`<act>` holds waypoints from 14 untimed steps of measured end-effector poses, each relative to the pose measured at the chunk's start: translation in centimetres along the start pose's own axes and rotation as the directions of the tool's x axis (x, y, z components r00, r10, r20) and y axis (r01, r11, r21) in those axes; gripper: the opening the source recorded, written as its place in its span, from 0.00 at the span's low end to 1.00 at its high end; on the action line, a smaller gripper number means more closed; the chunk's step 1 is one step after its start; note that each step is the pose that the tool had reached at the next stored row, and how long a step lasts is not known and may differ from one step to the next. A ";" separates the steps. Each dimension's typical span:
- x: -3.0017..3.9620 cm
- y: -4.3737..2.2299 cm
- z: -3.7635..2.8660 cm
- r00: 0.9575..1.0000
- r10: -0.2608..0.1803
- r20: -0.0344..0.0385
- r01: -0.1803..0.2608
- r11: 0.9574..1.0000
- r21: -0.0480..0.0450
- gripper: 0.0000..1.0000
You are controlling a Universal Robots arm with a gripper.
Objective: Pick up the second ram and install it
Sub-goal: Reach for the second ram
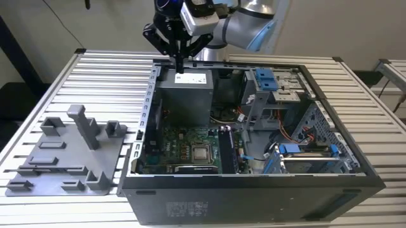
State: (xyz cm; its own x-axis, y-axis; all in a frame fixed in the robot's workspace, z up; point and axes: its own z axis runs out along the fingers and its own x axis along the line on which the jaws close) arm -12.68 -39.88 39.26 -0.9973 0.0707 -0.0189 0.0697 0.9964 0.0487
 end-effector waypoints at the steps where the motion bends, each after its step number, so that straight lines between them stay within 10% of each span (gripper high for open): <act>1: 0.07 0.00 0.01 1.000 0.000 0.000 0.000 1.000 0.000 0.11; 14: 0.18 -0.01 0.00 1.000 0.000 0.000 0.000 1.000 0.000 0.11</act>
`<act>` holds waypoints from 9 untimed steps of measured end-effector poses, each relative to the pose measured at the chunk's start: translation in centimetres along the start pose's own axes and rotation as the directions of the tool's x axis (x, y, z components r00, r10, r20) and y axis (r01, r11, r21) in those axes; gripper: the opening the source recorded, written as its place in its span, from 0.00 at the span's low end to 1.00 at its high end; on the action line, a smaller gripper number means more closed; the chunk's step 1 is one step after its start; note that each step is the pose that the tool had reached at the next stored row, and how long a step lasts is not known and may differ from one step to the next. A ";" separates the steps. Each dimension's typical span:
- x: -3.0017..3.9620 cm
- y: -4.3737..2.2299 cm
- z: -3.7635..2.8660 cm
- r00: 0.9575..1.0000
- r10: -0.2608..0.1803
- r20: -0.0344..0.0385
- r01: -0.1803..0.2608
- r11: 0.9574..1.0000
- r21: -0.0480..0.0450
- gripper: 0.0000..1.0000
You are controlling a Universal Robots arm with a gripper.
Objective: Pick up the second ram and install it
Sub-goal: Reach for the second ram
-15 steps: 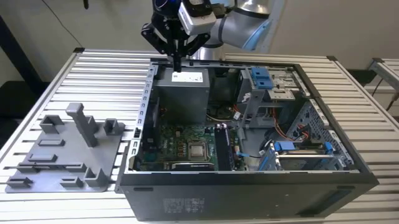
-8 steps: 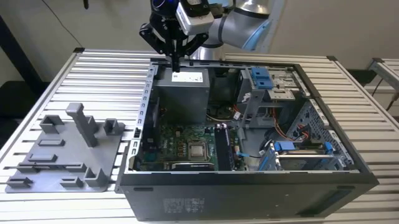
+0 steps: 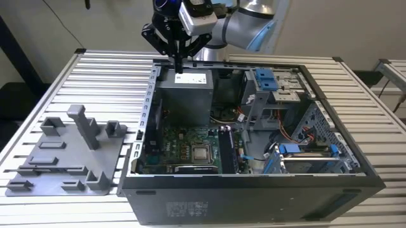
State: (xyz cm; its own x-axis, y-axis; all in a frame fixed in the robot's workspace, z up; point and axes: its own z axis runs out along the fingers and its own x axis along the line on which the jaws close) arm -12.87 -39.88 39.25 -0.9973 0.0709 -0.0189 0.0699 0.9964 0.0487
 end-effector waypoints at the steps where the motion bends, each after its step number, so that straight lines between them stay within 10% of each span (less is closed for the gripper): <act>1: 0.05 -0.01 0.00 1.000 0.000 0.000 0.000 1.000 0.000 0.11; 9: 1.78 -0.13 -0.04 1.000 -0.001 0.000 0.001 1.000 0.000 0.11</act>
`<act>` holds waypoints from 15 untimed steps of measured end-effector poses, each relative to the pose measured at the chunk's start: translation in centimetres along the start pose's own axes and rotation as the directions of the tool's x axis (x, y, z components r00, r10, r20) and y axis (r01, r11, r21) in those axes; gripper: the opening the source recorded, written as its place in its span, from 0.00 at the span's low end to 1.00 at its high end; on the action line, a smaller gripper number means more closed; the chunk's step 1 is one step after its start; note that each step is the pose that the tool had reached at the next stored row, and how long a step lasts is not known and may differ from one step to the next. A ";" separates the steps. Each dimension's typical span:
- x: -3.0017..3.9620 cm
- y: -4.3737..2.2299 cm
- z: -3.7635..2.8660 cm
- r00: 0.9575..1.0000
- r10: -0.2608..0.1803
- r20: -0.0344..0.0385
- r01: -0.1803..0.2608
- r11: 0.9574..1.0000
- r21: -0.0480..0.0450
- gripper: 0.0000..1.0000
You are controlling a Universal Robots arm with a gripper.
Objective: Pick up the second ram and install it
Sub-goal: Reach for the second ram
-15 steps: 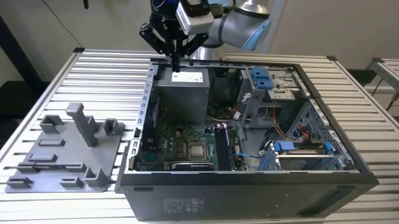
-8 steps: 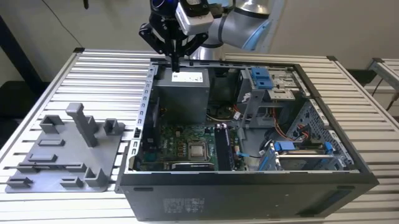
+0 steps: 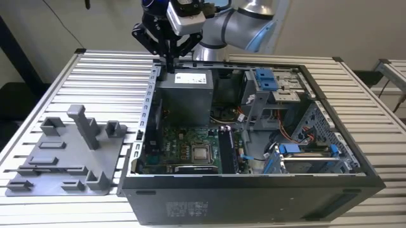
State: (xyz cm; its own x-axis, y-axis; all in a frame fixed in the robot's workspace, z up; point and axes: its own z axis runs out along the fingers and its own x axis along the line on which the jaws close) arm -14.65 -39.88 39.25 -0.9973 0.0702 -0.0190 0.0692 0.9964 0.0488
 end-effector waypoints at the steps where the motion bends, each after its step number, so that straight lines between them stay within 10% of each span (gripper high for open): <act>1: 0.25 -0.02 -0.01 1.000 0.000 0.000 0.000 1.000 0.000 0.11; 15: 3.32 -0.23 -0.07 1.000 0.000 0.000 0.000 1.000 0.000 0.11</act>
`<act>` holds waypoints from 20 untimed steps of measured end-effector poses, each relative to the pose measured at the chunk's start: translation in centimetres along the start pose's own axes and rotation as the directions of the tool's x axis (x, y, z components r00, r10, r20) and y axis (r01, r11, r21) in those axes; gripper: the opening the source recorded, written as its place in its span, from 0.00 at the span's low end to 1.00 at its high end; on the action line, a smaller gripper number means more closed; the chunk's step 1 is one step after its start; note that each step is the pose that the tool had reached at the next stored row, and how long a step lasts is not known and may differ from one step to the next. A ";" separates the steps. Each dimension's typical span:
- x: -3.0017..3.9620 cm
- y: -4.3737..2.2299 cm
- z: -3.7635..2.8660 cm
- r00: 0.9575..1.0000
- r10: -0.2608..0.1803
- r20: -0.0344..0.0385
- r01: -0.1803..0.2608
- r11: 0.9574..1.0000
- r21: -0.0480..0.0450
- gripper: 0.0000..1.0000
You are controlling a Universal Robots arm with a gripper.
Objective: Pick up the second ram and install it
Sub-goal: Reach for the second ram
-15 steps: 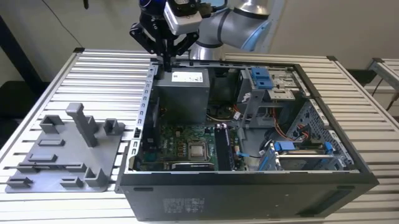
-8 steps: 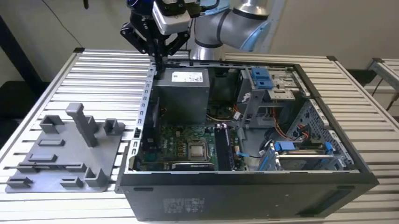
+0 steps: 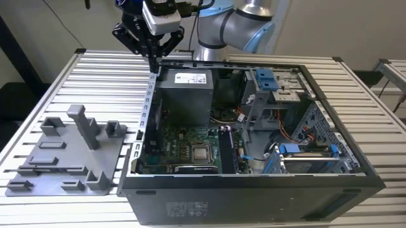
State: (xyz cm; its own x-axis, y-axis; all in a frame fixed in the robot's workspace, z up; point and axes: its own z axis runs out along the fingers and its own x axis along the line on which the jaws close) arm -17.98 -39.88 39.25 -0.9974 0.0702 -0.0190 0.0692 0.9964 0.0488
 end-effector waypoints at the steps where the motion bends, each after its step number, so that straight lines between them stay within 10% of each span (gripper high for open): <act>1: 0.22 -0.01 -0.01 1.000 0.000 0.000 0.000 1.000 0.000 0.11; 20: 4.55 -0.31 -0.08 1.000 0.000 -0.002 0.000 1.000 0.000 0.11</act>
State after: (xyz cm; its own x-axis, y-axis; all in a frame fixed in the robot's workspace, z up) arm -22.54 -39.88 39.22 -0.9974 0.0696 -0.0169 0.0687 0.9965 0.0486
